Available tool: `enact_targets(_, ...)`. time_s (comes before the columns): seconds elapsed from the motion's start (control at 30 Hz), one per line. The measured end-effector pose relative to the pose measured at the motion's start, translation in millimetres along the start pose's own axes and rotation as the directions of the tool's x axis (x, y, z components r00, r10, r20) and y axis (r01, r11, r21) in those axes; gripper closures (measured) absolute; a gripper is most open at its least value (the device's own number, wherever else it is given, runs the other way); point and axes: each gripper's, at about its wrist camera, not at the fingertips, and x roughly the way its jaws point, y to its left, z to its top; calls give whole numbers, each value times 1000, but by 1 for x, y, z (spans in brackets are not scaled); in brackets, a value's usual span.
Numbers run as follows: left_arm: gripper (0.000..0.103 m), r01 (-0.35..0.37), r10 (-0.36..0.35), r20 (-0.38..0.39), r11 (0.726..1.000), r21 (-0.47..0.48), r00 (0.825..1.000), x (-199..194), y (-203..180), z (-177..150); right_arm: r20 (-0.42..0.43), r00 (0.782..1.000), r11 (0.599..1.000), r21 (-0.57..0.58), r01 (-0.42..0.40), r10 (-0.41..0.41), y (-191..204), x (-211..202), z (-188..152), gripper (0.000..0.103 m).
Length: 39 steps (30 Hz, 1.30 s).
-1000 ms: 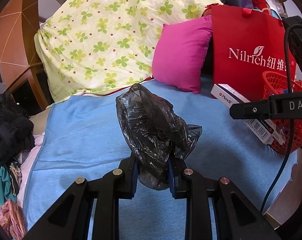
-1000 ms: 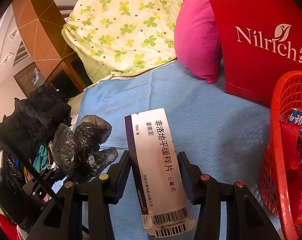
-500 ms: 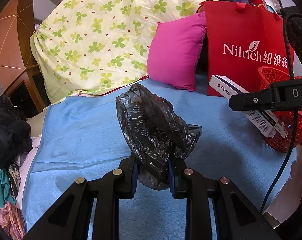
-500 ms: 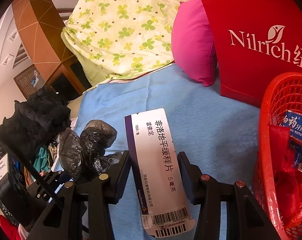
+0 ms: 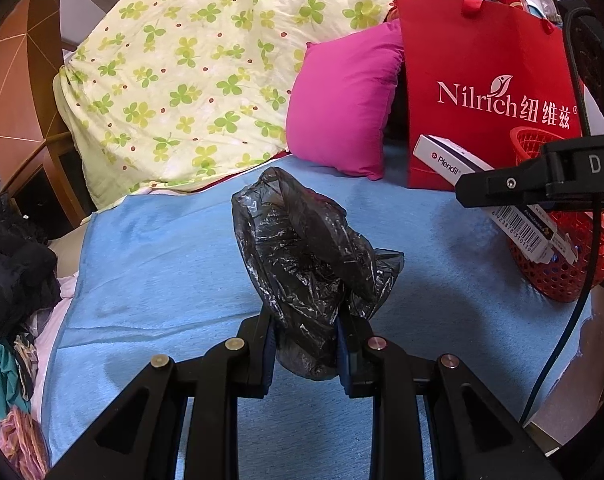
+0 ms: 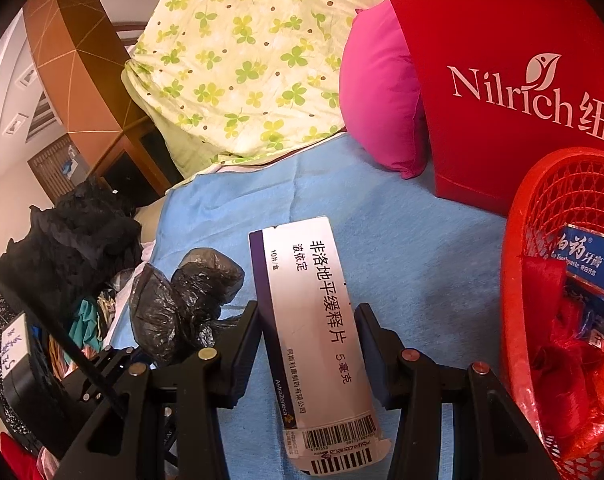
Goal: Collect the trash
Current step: 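Carry the black bag and white box in both tools over the red basket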
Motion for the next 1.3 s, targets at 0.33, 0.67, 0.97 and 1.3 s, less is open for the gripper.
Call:
enact_targets(0.33,76,17,-17,0,1000,14,1000,1,5,-2,6,1000,1000,-1,-3,3,-2,-3,0,53)
enact_targets(0.67,76,31,-31,-5,999,31,1000,3,5,-4,10,1000,1000,2,-3,3,-3,-6,0,53)
enact_targets(0.97,76,42,-41,-6,998,40,999,4,8,-4,23,1000,1000,2,-2,2,-4,-11,0,53)
enact_targets(1.3,76,49,-49,1,998,42,999,2,7,-5,44,999,1000,0,-7,7,-6,-17,-1,53)
